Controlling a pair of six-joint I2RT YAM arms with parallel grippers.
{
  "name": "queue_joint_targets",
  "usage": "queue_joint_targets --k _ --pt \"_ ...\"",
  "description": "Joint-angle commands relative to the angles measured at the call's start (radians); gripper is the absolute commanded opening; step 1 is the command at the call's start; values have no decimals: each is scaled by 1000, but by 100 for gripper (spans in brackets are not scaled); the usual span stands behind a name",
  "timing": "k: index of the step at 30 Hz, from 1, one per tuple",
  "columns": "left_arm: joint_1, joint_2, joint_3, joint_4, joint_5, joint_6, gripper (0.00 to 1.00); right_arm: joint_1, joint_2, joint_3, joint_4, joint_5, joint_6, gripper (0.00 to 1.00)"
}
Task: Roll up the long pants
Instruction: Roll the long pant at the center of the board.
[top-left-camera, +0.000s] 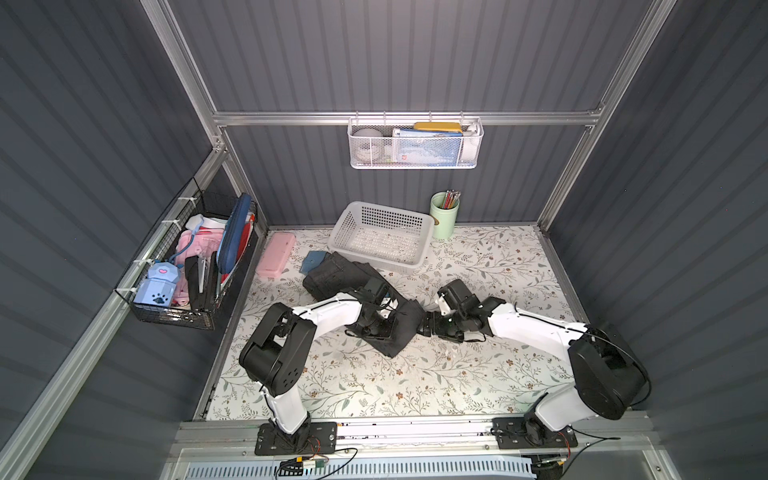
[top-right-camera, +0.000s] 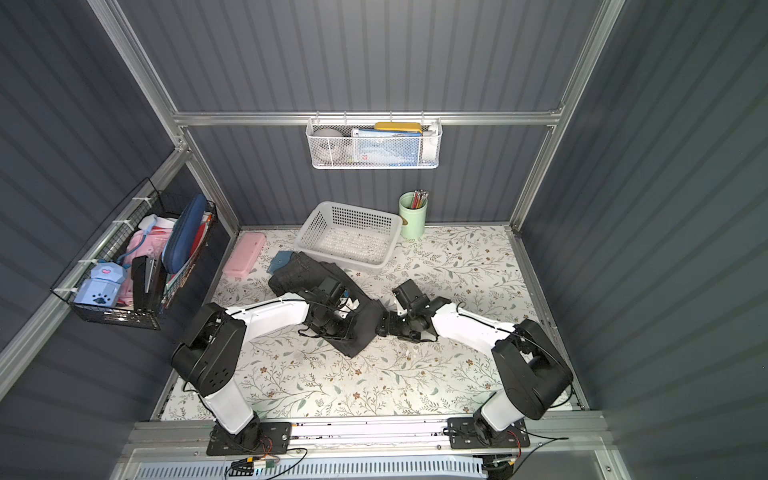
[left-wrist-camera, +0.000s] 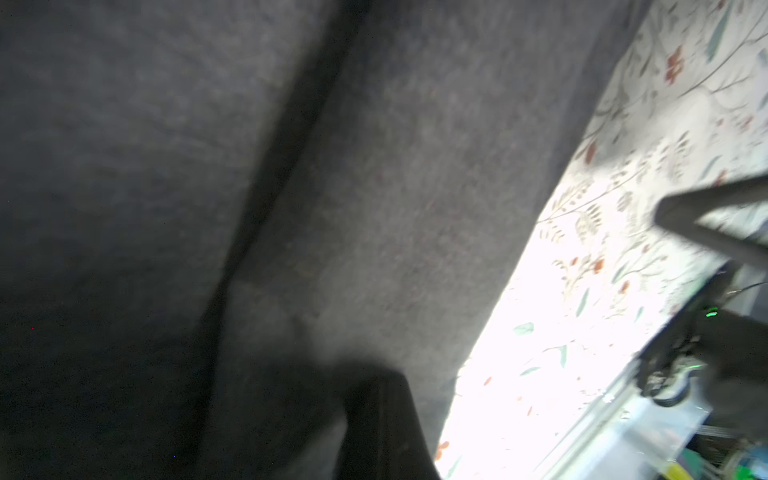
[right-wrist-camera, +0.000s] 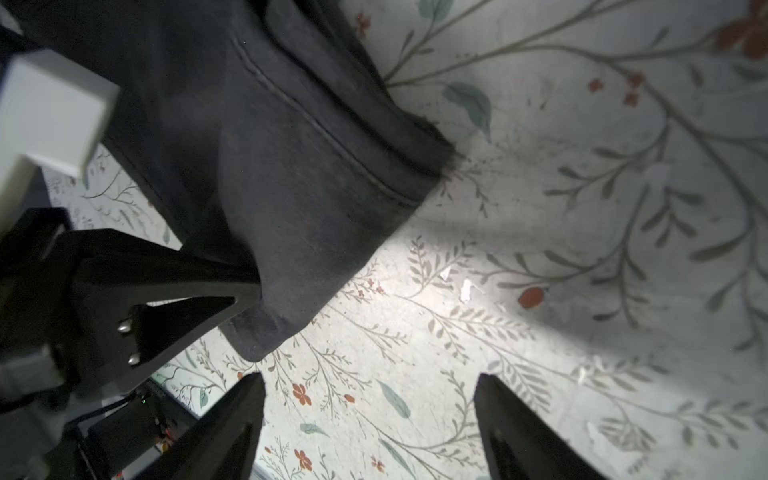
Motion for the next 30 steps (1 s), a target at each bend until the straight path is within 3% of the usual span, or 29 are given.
queue_joint_targets --k 1,10,17,20,25,28,30 --pt "-11 17 -19 58 89 -123 0 -4 20 -17 78 97 191 85" --pt "-23 -22 -85 55 33 -105 0 12 115 -162 512 107 442 86" --pt "-23 3 -87 99 51 -126 0 62 296 -131 719 99 513 85" --pt "-22 8 -71 77 52 -112 0 73 325 -121 730 105 532 71" --pt "-21 -13 -48 49 37 -111 0 70 206 -121 527 218 504 23" --pt "-21 -60 -17 28 29 -119 0 56 137 -49 269 249 414 13" --pt "-21 -93 33 -25 22 -105 15 32 120 22 92 246 330 10"
